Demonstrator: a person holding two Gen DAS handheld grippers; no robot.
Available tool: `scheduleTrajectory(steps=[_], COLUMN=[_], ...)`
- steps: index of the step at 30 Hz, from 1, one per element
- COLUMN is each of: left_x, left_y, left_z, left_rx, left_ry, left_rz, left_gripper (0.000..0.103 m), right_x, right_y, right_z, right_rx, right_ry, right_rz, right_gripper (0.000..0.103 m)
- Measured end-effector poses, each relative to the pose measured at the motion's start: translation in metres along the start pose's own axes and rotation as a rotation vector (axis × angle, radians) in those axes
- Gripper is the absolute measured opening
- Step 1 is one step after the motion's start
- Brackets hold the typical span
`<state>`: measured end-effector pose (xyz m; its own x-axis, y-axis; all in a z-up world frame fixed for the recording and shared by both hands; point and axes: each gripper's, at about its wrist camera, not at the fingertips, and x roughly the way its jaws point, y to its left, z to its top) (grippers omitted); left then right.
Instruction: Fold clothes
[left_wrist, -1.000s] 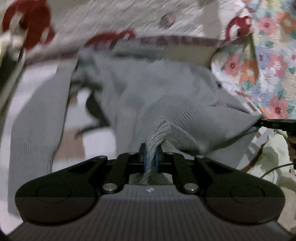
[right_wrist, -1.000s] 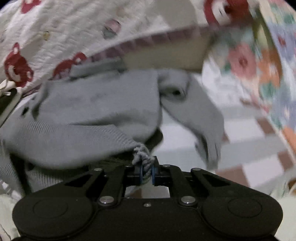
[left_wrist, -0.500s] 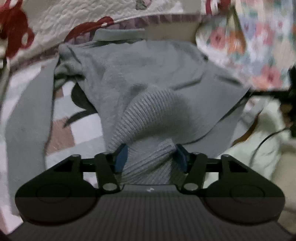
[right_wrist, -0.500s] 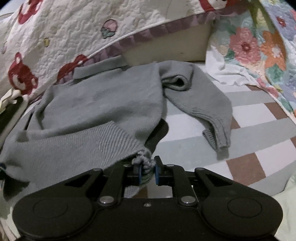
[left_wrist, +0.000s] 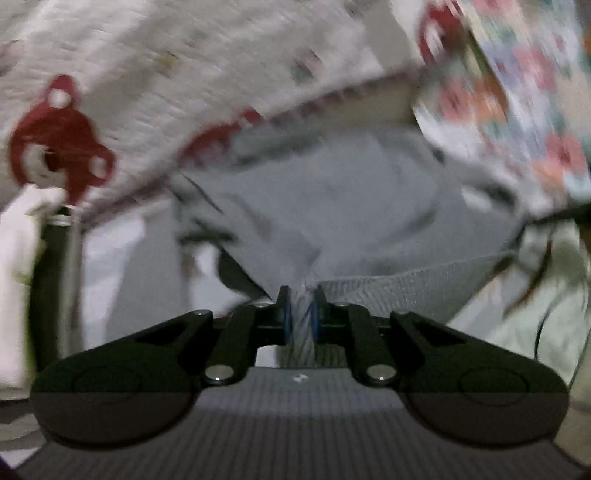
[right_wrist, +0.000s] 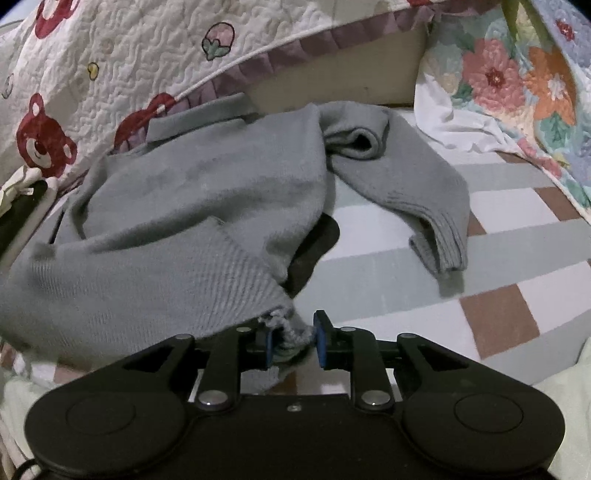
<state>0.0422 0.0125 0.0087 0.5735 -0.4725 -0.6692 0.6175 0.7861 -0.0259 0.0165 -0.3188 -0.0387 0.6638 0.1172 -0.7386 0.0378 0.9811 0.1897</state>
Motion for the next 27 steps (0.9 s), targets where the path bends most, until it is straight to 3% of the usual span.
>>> scheduleTrajectory(steps=[4, 8, 11, 15, 24, 27], left_x=[0.014, 0.033, 0.037, 0.035, 0.042, 0.047], left_y=[0.011, 0.013, 0.019, 0.023, 0.013, 0.004], left_z=[-0.020, -0.053, -0.063, -0.064, -0.067, -0.068], left_rx=[-0.081, -0.219, -0.275, -0.279, -0.233, -0.197], left_ry=[0.098, 0.201, 0.222, 0.229, 0.287, 0.320], left_rz=[-0.024, -0.105, -0.112, -0.123, -0.141, -0.150], left_gripper=[0.010, 0.011, 0.013, 0.015, 0.051, 0.056], right_x=[0.004, 0.008, 0.009, 0.010, 0.019, 0.023], right_y=[-0.002, -0.002, -0.001, 0.000, 0.002, 0.004], right_z=[-0.003, -0.006, -0.008, -0.009, -0.014, -0.016], right_rx=[0.014, 0.033, 0.024, 0.015, 0.007, -0.003], right_ry=[0.011, 0.027, 0.039, 0.041, 0.062, 0.073], right_rz=[0.014, 0.029, 0.054, 0.070, 0.066, 0.062], right_gripper=[0.026, 0.028, 0.030, 0.030, 0.039, 0.047])
